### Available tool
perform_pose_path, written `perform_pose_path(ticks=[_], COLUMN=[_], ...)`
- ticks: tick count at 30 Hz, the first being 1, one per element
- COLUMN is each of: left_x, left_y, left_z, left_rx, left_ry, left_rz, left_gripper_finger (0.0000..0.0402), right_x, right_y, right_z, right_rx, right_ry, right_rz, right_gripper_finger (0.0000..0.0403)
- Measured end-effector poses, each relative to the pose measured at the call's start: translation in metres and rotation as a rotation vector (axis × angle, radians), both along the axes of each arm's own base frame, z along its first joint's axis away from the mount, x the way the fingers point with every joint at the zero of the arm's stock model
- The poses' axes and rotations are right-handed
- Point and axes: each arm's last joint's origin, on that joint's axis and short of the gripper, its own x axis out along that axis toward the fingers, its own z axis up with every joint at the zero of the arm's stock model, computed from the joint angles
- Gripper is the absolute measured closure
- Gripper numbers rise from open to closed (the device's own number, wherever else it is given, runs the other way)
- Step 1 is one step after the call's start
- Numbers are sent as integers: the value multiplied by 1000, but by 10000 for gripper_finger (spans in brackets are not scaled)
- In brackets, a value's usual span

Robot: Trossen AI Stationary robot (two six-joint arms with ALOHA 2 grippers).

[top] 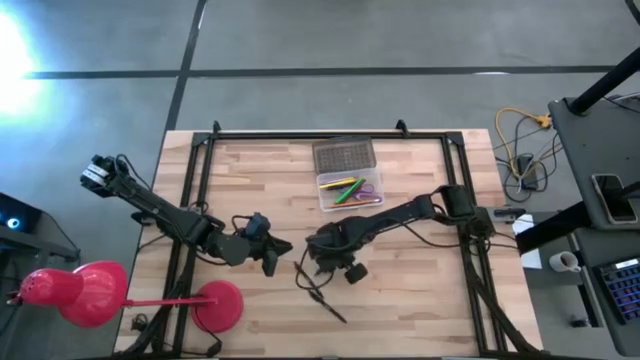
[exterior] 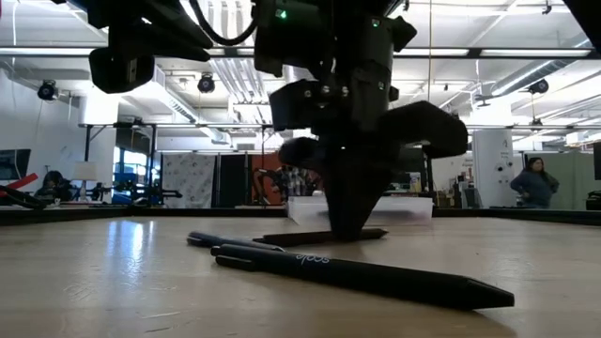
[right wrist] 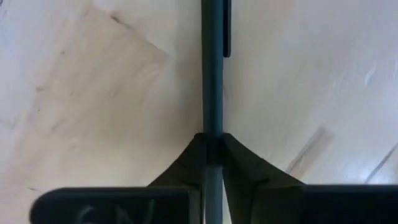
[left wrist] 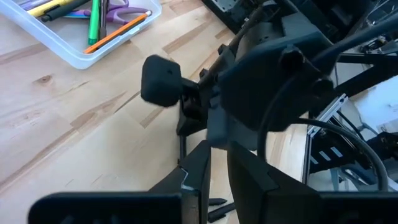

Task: Pick & place school supplies into a supply box
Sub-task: Put the black ballpen into the gray supply box

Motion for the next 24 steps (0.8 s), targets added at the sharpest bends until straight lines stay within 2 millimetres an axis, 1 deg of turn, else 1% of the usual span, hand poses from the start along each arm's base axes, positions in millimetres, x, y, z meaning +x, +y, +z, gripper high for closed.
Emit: perform_pose_path(ticks=[3, 5, 7, 9, 11, 12, 13, 15, 18, 20, 22, 24], left_x=[0, 0, 0, 0, 0, 0, 0, 0, -1, -1, -1, 0], left_y=[0, 0, 0, 0, 0, 0, 0, 0, 1, 1, 1, 2], left_z=[0, 0, 0, 0, 0, -1, -1, -3, -5, -5, -5, -5], left_rx=[0, 0, 2, 4, 5, 6, 6, 9, 11, 12, 11, 12], left_ry=[0, 0, 0, 1, 2, 3, 4, 10, 14, 14, 14, 14], left_rz=[0, 0, -1, -2, -1, -1, -1, -1, 0, 0, 2, 5], left_gripper_finger=[364, 364, 364, 364, 364, 364, 364, 364, 364, 364, 364, 364], right_x=[-2, -4, -7, -13, -15, -21, -27, -38, -57, -66, -74, -77], right_y=[-2, -2, -3, -7, -18, -28, -39, -65, -107, -131, -148, -154], right_z=[4, 16, 30, 48, 78, 95, 105, 116, 113, 115, 107, 92], right_rx=[54, 76, 41, -55, -118, -144, -165, -179, -204, -168, -162, -182], right_ry=[23, 7, -34, -76, -213, -264, -290, -321, -284, -274, -231, -184], right_rz=[-126, -194, -257, -321, -405, -461, -517, -640, -781, -818, -811, -765], right_gripper_finger=[383, 385, 386, 387, 388, 388, 388, 388, 388, 385, 372, 352])
